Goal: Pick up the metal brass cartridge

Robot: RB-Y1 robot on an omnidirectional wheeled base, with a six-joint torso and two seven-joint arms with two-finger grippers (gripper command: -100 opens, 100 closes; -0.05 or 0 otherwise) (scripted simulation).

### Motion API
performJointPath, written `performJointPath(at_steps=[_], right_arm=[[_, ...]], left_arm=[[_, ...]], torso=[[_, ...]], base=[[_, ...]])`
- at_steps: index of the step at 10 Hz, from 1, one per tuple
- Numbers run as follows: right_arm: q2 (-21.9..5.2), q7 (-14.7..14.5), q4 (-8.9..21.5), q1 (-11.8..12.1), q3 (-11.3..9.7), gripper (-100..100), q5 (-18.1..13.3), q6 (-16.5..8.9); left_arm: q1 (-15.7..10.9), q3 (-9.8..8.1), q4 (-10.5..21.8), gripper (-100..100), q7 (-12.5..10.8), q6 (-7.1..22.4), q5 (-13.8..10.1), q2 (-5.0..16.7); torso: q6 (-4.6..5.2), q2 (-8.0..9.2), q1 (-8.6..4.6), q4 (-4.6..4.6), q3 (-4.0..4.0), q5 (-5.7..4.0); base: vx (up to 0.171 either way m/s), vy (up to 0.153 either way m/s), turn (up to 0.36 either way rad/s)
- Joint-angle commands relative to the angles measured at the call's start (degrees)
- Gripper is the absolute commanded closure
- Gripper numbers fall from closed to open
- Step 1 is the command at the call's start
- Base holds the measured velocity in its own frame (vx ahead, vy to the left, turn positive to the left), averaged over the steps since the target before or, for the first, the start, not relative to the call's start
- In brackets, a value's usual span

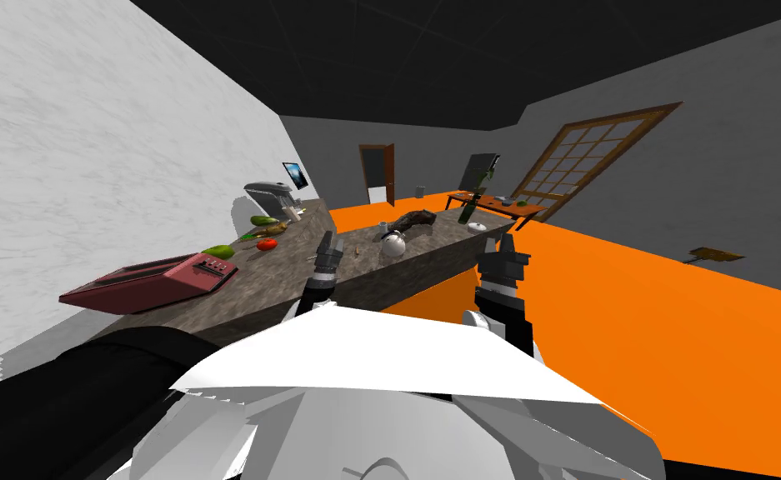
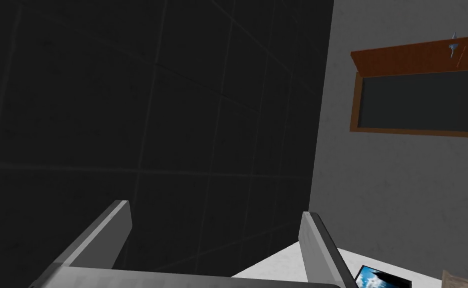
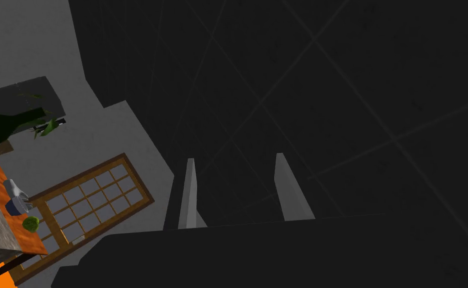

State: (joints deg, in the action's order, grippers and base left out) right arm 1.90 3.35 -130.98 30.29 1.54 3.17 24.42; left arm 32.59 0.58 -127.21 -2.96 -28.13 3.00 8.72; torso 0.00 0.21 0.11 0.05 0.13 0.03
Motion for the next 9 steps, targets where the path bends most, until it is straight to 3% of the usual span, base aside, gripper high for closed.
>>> performJointPath(at_steps=[1,2,3,7,8,9], right_arm=[[0.0,0.0,0.0,0.0,0.0,0,0.0,0.0],[0.0,0.0,0.0,0.0,0.0,0,0.0,0.0],[0.0,0.0,0.0,0.0,0.0,0,0.0,0.0],[0.0,0.0,0.0,0.0,0.0,0,0.0,0.0],[0.0,0.0,0.0,0.0,0.0,0,0.0,0.0],[0.0,0.0,0.0,0.0,0.0,0,0.0,0.0]], left_arm=[[0.9,-0.87,0.7,-100,-2.0,-0.9,0.3,2.9],[1.8,-1.67,1.3,-100,-3.9,-1.7,0.6,4.6],[1.8,-1.67,1.3,-100,-3.9,-1.7,0.6,5.3],[5.2,-4.37,3.2,-100,-10.5,-4.7,1.8,12.3],[5.2,-4.37,3.2,-100,-10.6,-4.7,1.8,12.8],[6.5,-5.35,3.9,-100,-13.0,-5.7,2.2,15.1]], torso=[[0.0,0.0,0.0,0.0,0.0,0.0],[0.02,0.02,-0.03,0.0,0.01,-0.01],[0.02,0.12,-0.04,0.02,0.06,-0.01],[-0.01,0.1,0.04,0.03,0.06,0.01],[0.02,0.07,0.04,0.02,0.04,0.0],[-0.02,0.02,0.01,0.01,0.02,0.0]], base=[[-0.059,0.007,-0.199],[-0.091,0.004,-0.258],[-0.074,0.014,-0.073],[-0.078,0.019,-0.208],[-0.06,0.011,-0.109],[-0.068,0.0,-0.228]])
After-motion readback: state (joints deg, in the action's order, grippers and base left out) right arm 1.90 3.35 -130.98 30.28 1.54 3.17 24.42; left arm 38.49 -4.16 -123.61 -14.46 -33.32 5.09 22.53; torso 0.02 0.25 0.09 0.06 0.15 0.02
